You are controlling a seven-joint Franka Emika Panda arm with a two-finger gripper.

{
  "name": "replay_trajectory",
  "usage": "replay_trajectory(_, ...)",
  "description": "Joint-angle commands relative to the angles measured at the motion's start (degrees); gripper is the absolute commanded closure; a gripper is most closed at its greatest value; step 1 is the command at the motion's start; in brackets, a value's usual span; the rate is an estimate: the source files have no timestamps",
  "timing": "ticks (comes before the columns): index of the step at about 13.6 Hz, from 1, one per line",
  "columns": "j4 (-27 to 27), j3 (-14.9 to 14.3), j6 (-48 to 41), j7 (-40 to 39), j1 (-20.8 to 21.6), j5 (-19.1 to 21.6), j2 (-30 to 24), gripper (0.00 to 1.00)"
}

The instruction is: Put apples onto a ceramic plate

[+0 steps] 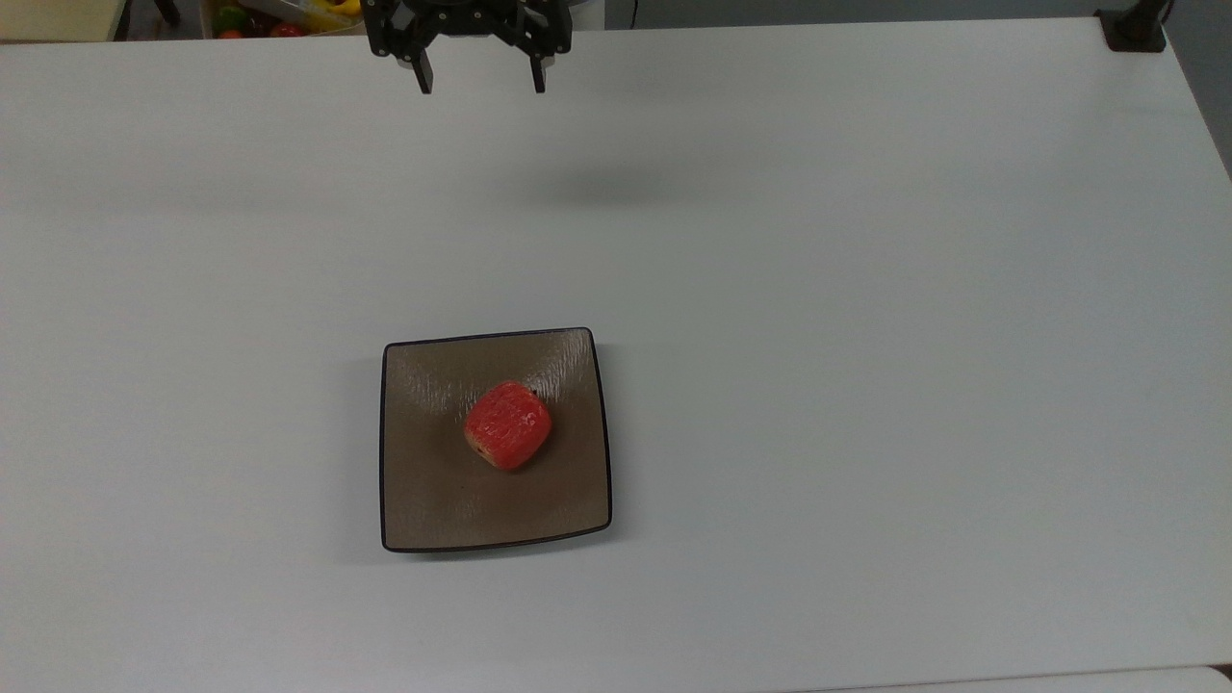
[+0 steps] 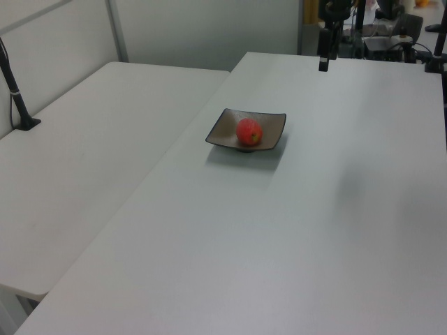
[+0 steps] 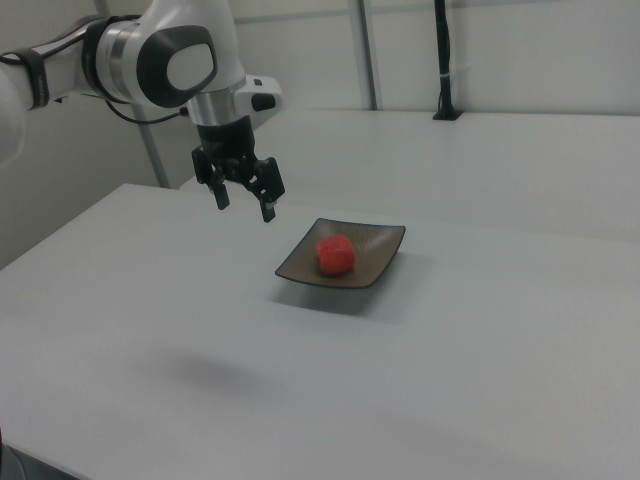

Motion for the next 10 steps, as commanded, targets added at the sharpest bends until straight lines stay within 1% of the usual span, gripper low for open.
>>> replay_trajectory(1,-2.9,0.1,2.9,3.5,0.9,-4.4,-1.5,0.0)
replay_trajectory(3,-3.3,0.1,3.1,2.8,1.2,-5.1,-1.4,0.0)
replay_trajectory(6,-3.3,0.1,3.3,0.7,0.9,-5.1,-1.4,0.0)
replay_trajectory(10,-3.5,0.0,3.3,0.8,1.1,-5.1,-1.3,0.0)
